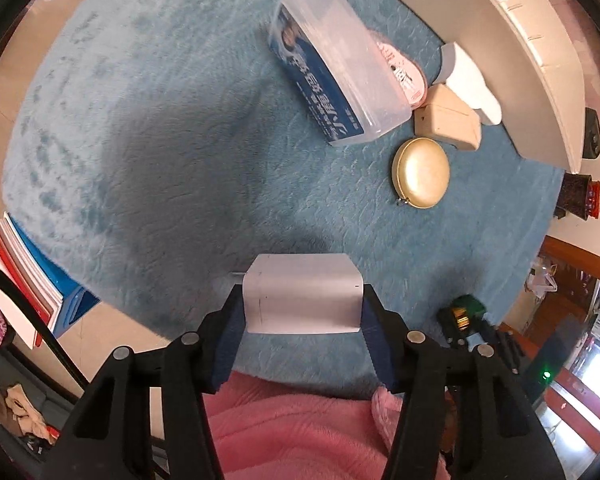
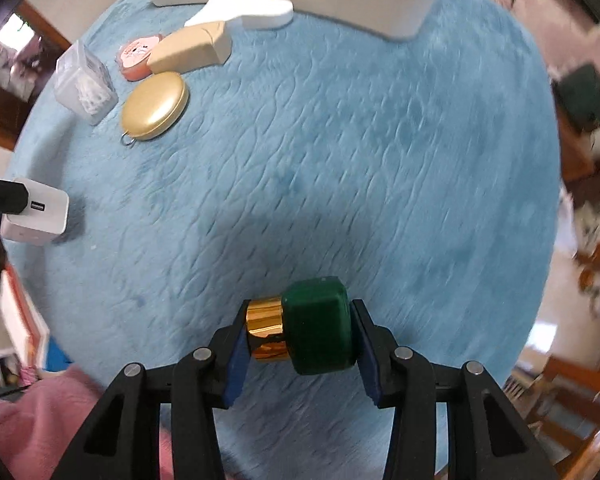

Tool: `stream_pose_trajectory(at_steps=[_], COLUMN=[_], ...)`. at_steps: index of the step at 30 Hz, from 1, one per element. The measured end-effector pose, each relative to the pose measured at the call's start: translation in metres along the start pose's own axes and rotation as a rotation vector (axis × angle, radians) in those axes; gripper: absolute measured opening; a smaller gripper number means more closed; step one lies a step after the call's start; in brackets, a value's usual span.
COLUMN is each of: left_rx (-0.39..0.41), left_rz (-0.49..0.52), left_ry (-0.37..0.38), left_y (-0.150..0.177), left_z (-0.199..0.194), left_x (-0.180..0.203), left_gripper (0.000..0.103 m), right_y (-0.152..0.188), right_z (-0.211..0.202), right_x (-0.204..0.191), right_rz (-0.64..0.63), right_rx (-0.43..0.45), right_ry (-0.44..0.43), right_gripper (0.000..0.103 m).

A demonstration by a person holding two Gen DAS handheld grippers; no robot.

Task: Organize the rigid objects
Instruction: 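Lift the charger block and green bottle and carry both to the tray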

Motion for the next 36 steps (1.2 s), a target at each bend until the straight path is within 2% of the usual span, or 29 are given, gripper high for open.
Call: stream_pose_trajectory(at_steps=[5,6,8,17,21,27,33,36], left_rx=[0.051,0.063,0.081,0.203,0.268,0.381,0.498,0.527], left_rz=[0.020,0.024,0.033,0.133,0.207,0.312,0.415,0.458], left_ry=[0.016,0.028,0.043,0.057,0.038,0.041,0.080,0.105], left_y=[-0.001,-0.001,-0.003,-0.033,-0.058,-0.090,-0.115,-0.126], left_z=[-0.032,-0.031,-0.045,-0.095,-0.120,-0.145,-0.157,-0.154], left_x=[-0.010,0.008,0.012,0.043,0.064,0.096,0.124,0.136], left_gripper=[0.059,0.059,0.059,0.059,0.059,0.059,0.059,0.059], right_y=[0.015,0.016,0.013,-0.024,-0.044,-0.068,-0.097,-0.112], right_z=[-0.003,-0.005,-0.009,-0.040,-0.060,-0.085,-0.116,-0.125], right_x=[-0.001,-0.002,-0.006,0.003,0.007,0.012,0.012,0.011], right_rz=[0.060,0.069,0.078,0.115,0.136,0.176,0.198,0.226], right_rx=[-0.059,-0.067,-0.072,-0.012,0.046,0.154,0.326,0.415], right_ry=[-0.062,-0.072,-0.085,-0.108,-0.081,-0.087,-0.056,-0.051], right_gripper=[0.046,0.046,0.046,0.046,0.046,0.046,0.046,0.046])
Point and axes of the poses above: each gripper's, at about its wrist camera, not at the fingertips, and z roughly the way its jaws point, x to its right, y to its underside, the point moved 4 cm from there along z, roughly the way its jaws point, and after that the axes turned 3 degrees about z, right-handed, at the moved point
